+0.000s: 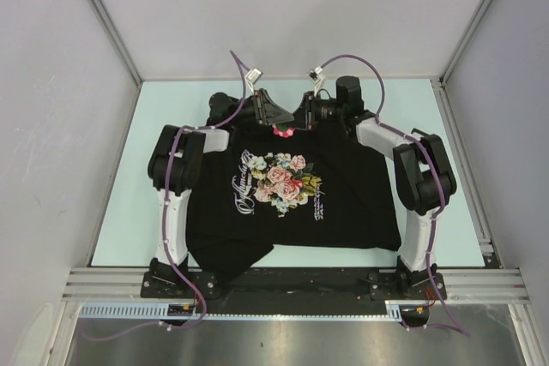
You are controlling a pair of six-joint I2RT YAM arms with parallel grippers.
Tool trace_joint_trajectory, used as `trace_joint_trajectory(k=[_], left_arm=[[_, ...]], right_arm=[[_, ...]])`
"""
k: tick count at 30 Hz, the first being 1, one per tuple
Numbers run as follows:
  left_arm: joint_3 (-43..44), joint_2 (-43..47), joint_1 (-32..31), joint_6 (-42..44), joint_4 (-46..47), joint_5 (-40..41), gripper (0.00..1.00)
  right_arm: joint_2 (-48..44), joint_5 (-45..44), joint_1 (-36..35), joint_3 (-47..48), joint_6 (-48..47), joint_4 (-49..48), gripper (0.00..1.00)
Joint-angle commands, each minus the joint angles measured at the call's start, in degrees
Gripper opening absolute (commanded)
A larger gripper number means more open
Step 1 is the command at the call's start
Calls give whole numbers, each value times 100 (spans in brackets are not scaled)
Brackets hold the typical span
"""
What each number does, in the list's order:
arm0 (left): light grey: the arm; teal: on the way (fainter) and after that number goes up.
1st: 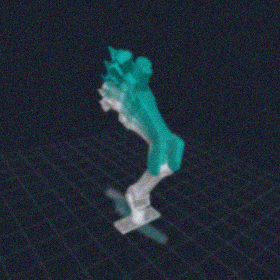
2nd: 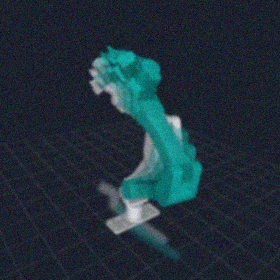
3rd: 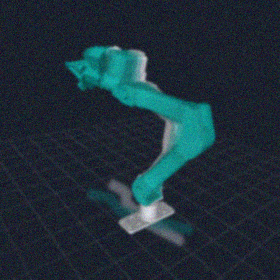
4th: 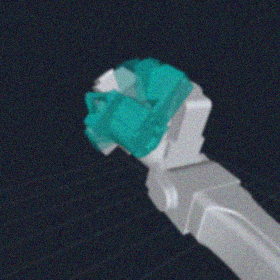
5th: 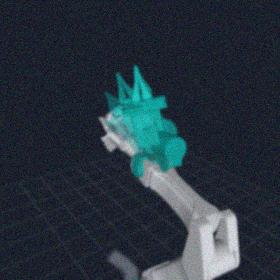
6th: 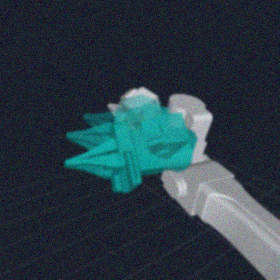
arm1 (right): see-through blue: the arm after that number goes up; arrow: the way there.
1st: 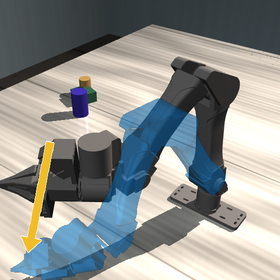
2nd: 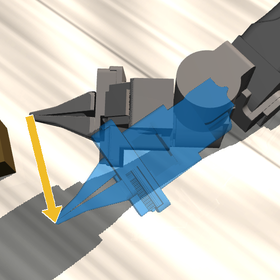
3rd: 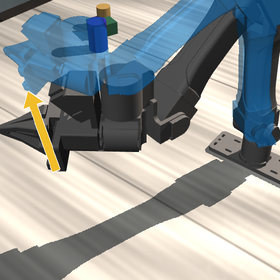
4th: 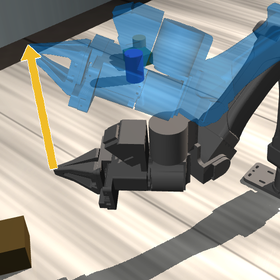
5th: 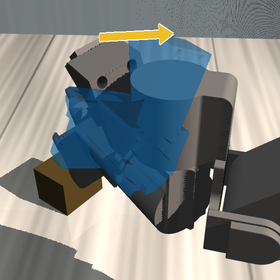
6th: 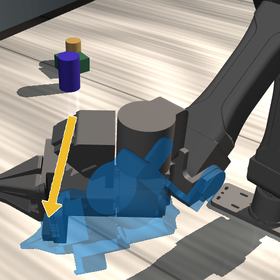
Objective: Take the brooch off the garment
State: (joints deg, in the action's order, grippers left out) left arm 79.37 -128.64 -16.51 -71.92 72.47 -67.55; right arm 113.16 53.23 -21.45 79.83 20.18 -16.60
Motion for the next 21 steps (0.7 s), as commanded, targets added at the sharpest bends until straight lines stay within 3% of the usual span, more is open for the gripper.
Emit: trace_joint_trajectory(k=[1,6,12,16,21], left_arm=[[-360,796,-599,-94,2007,-83,52],[-826,1121,-196,-375,2631,22,62],[-1819,1736,577,-59,2624,339,64],[-2478,2140,886,283,2387,760,63],[-2655,2308,887,828,1571,1164,58]], right_arm=[[22,-138,-272,-134,555,-1044,0],[39,-111,-131,-249,715,-1232,0],[144,11,44,-249,882,-1293,0],[250,161,220,-249,1206,-1469,0],[329,248,300,-249,1513,-1687,0]])
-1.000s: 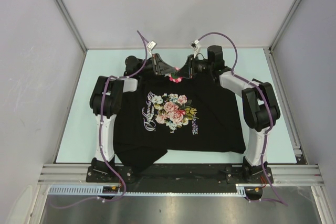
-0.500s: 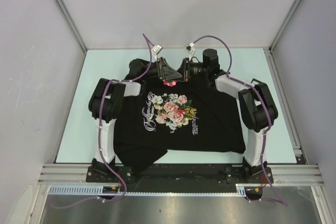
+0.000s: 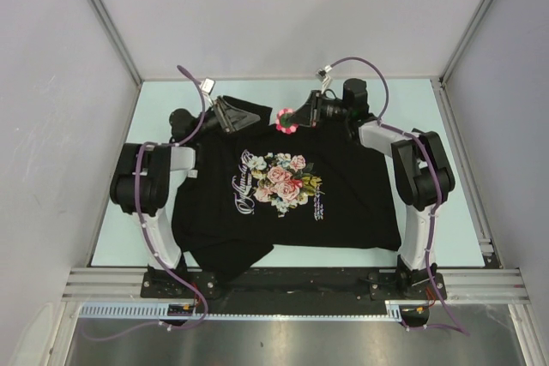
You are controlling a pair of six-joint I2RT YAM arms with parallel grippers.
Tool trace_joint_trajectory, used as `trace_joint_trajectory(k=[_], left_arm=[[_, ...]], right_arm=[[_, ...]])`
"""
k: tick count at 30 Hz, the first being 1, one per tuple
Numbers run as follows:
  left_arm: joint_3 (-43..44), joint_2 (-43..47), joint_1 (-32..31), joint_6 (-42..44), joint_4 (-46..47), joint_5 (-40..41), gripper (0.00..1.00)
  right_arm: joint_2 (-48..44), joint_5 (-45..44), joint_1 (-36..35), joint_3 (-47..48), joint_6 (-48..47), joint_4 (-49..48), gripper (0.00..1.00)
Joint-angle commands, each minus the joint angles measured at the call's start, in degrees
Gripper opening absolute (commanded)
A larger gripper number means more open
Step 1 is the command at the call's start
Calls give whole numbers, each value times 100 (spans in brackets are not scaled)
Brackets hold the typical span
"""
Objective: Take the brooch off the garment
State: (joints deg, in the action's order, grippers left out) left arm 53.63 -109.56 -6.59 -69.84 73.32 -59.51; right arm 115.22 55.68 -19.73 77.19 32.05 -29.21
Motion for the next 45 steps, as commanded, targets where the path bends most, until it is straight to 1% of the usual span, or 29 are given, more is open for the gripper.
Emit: trace_joint_trajectory(k=[1,2,5,9,11,13,14,16,17,18,19,20,21,22,23,25,26,27,28,29,31,32,33,35,36,38,41,43,45], left_arm=[[-72,400,-140,708,1353,396,59],[-45,383,-245,927,960,431,60],[69,269,-474,1253,344,694,65],[113,172,-685,1280,157,1186,66],[87,241,-764,1429,-219,1485,66],[-70,496,-800,1578,-414,1792,61],[-150,619,-809,1614,-641,2124,58],[-693,1206,-826,1605,-670,2468,46],[-948,1496,-896,1701,-809,2844,45],[-1281,2038,-931,1833,-1037,2987,49],[-1337,2348,-984,2147,-1430,3145,52],[-1346,2595,-1132,2324,-2409,3434,55],[-1198,2806,-1230,2439,-2941,3585,63],[-1110,3122,-1326,2588,-3364,3656,65],[-1004,3212,-1484,2668,-3847,3430,66],[-731,3422,-1599,2730,-4498,3218,74],[-687,3484,-1635,2774,-4658,3052,77],[-626,3555,-1635,2827,-4869,2824,79],[-651,3625,-1635,2897,-5149,2769,79],[-713,3843,-1635,2941,-5231,2743,79],[-932,4038,-1635,2977,-5258,2707,76],[-1003,4126,-1635,2933,-5240,2699,74],[-1073,4144,-1635,2863,-5214,2603,70],[-1108,4179,-1626,2748,-5258,2602,68],[-1231,4171,-1626,2548,-4927,2463,69],[-1337,4049,-1591,2380,-4731,2321,74],[-1442,3855,-1582,1993,-4134,1882,75],[-1478,3670,-1565,1764,-3808,1715,73],[-1539,3521,-1521,1615,-3642,1688,67]], right_arm=[[141,22,127,7,380,-488,0],[132,39,118,7,433,-541,0],[132,57,127,-20,583,-682,0],[141,13,144,-20,881,-796,0],[89,-57,153,-28,1232,-823,0],[53,-84,144,-28,1478,-928,0],[36,-153,136,-28,1853,-1007,0],[-165,-268,180,-168,2146,-911,0],[-280,-434,223,-282,2391,-763,0],[-516,-522,232,-579,2506,-701,0],[-588,-523,224,-634,2595,-683,0],[-649,-288,215,-635,2674,-587,0],[-798,-164,171,-652,2718,-516,0],[-886,-41,136,-678,2745,-472,0],[-1018,221,83,-722,2632,-402,0],[-1464,312,-57,-828,2124,88,0],[-1606,242,-92,-828,1764,979,0],[-1730,207,-119,-828,1064,1396,0],[-1957,172,-163,-837,788,1757,0],[-2038,154,-181,-837,567,2335,0],[-2213,215,-163,-959,214,2621,0],[-2258,259,-172,-1021,214,2544,0],[-2293,329,-189,-1065,222,2491,0],[-2346,417,-233,-1153,240,2325,0],[-2346,470,-260,-1179,257,2219,0],[-2329,637,-339,-1276,336,1955,0],[-2337,716,-453,-1373,433,1647,0],[-2337,733,-479,-1399,468,1586,0],[-2355,716,-497,-1487,530,1489,0]])
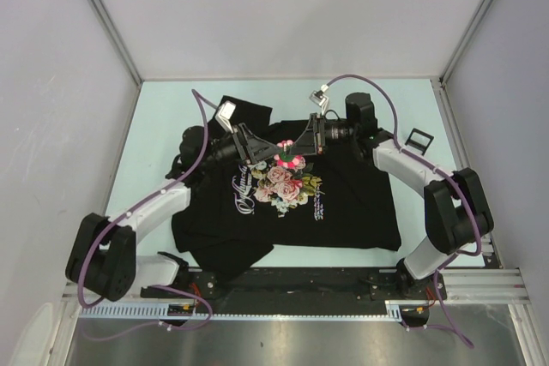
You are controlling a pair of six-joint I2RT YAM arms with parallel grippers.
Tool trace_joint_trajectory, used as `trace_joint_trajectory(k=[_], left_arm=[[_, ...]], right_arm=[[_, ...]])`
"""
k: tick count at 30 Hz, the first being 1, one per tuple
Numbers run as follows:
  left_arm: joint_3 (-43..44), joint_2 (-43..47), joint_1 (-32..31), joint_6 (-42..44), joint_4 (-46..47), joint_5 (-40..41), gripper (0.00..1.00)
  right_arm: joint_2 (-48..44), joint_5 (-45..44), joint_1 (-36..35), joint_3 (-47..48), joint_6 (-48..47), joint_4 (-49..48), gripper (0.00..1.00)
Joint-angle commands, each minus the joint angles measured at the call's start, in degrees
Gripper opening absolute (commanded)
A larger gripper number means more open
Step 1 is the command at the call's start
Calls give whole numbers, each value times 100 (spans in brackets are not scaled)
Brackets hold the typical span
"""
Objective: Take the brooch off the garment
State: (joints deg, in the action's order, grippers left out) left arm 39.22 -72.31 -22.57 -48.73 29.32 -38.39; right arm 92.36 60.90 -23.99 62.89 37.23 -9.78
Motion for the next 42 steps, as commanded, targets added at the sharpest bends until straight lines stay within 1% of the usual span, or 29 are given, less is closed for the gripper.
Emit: trace_joint_trajectory(k=[1,4,5,6,8,10,13,15,17,18,19,20,22,23,25,27,32,37,42], left_arm=[[-151,-256,77,-602,916,-519,65],[-222,-476,86,-962,1339,-687,60],[-283,-503,77,-1041,1444,-722,54],[-301,-529,77,-1155,1688,-748,51],[-327,-582,77,-1209,1770,-792,45],[-310,-626,68,-1227,1849,-837,44],[-266,-687,77,-1253,1902,-933,38],[-240,-696,68,-1218,1876,-951,25],[-179,-670,77,-1131,1718,-907,11],[-161,-653,68,-973,1456,-846,8],[-143,-626,68,-911,1367,-811,6],[-126,-600,77,-875,1279,-784,4],[-108,-530,68,-761,1059,-714,2],[-90,-503,68,-691,928,-679,0],[-90,-442,68,-673,883,-626,0],[-90,-424,77,-655,838,-608,0],[-99,-424,68,-760,891,-573,0],[-134,-424,68,-963,1137,-529,0],[-134,-371,68,-989,1102,-468,0]], right_arm=[[-86,194,-71,-84,64,-585,0],[-130,176,-80,-163,144,-709,0],[-148,159,-71,-181,170,-727,0],[-148,150,-71,-181,170,-718,0],[-139,159,-71,-181,231,-797,0],[-122,167,-88,-181,345,-919,0],[-78,176,-123,-181,504,-1095,0],[-60,159,-132,-181,565,-1149,1],[-103,115,-132,-181,601,-1123,7],[-130,45,-124,-190,592,-1044,11],[-139,10,-106,-190,583,-1009,19],[-182,-8,-80,-190,592,-982,21],[-209,-105,-27,-190,557,-833,28],[-235,-114,-1,-190,540,-798,29],[-262,-122,26,-207,531,-771,34],[-271,-123,43,-260,566,-832,36],[-227,-131,0,-304,610,-920,35],[-104,-131,-62,-339,627,-1026,36],[-77,-123,-123,-348,680,-1131,36]])
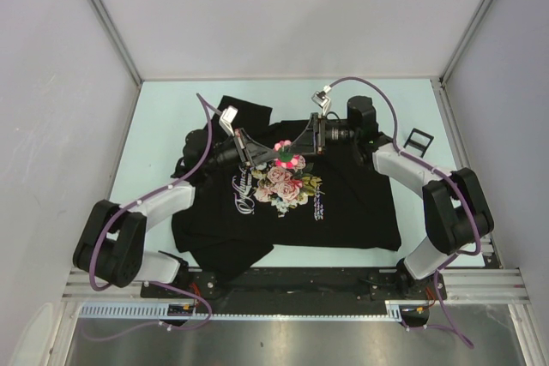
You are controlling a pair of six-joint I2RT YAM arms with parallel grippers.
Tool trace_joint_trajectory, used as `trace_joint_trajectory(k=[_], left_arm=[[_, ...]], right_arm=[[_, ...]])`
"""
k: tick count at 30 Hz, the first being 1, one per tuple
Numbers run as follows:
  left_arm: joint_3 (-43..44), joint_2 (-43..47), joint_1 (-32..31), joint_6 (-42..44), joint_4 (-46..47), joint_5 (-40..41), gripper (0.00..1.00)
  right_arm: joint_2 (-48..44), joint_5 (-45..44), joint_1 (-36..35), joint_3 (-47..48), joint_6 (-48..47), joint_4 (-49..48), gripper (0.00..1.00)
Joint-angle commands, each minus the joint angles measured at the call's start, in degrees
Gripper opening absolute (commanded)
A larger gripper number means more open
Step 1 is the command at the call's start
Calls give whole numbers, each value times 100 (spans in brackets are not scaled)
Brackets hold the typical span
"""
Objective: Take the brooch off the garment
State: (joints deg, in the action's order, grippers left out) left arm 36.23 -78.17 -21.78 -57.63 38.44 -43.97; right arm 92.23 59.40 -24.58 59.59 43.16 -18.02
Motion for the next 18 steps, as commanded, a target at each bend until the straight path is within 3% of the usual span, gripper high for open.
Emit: trace_joint_trajectory(k=[1,5,10,12,15,16,18], left_arm=[[165,223,-10,-100,199,99,0],[183,250,-10,-126,226,116,0],[157,294,-10,-135,235,64,0],[139,337,-10,-91,279,-33,0],[60,548,-10,119,156,2,21],[42,609,-10,198,112,11,33],[7,715,-10,330,33,-33,40]], right_arm=[[-56,19,-91,-18,88,-316,35],[-38,-16,-126,-18,70,-325,29],[-20,-60,-126,-18,114,-360,0],[-55,-147,-135,-18,123,-308,0],[-99,-209,-126,-18,158,-273,0],[-143,-218,-126,-18,158,-255,0],[-178,-209,-117,-18,158,-237,0]])
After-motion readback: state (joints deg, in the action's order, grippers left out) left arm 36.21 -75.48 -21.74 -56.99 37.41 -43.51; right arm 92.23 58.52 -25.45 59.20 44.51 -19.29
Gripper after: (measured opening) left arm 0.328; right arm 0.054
